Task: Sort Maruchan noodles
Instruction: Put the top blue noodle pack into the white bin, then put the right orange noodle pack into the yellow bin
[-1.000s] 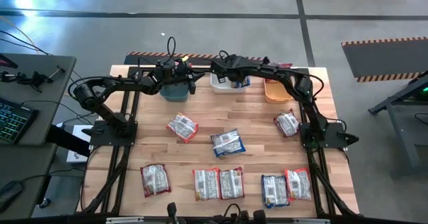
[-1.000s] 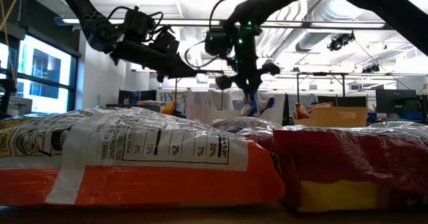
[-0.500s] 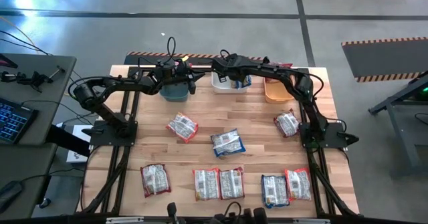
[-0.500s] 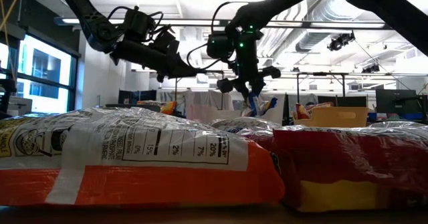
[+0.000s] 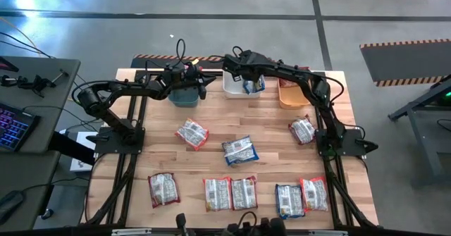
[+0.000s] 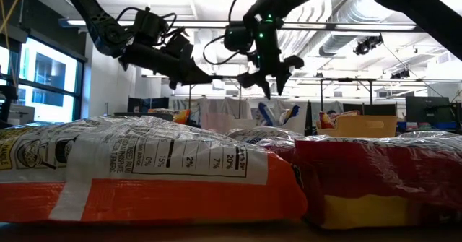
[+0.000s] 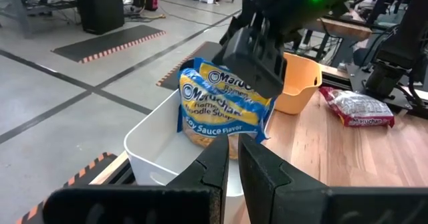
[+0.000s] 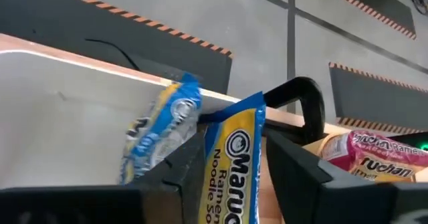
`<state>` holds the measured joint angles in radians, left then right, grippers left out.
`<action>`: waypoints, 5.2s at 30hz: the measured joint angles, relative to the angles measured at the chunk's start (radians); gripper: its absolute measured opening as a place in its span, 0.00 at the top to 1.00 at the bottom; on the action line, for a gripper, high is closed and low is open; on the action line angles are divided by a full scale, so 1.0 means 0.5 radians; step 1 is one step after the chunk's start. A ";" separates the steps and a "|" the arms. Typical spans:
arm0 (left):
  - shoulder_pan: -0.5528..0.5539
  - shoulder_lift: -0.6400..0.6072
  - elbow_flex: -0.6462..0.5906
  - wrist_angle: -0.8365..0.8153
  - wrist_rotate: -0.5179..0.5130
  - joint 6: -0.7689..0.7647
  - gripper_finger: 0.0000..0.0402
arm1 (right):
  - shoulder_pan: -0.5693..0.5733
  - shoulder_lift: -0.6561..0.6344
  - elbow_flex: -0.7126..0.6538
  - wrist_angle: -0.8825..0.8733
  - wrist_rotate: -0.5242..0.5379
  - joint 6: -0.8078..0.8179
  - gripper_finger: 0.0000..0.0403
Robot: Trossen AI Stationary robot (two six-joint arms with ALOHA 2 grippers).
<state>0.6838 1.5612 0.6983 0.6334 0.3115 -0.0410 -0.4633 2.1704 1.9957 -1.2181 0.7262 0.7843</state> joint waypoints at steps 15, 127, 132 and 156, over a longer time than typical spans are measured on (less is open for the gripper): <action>0.053 -0.016 -0.005 -0.089 -0.011 0.035 0.94 | 0.042 0.023 0.004 0.809 -0.739 -0.752 0.97; -0.699 -0.138 -0.197 -0.019 -0.478 0.352 0.94 | 1.470 -1.885 -2.227 0.530 -1.158 0.511 1.00; -0.699 -0.138 -0.197 -0.006 -0.477 0.364 0.94 | 1.809 -1.538 -1.975 0.233 -1.510 1.122 1.00; -0.699 -0.138 -0.197 -0.014 -0.472 0.366 0.94 | 2.099 -0.680 -1.758 0.158 -2.293 2.072 0.64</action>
<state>0.3344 1.4921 0.5999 0.6262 0.0757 0.1421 0.5861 1.8302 1.1168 -1.1391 -0.4204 1.8205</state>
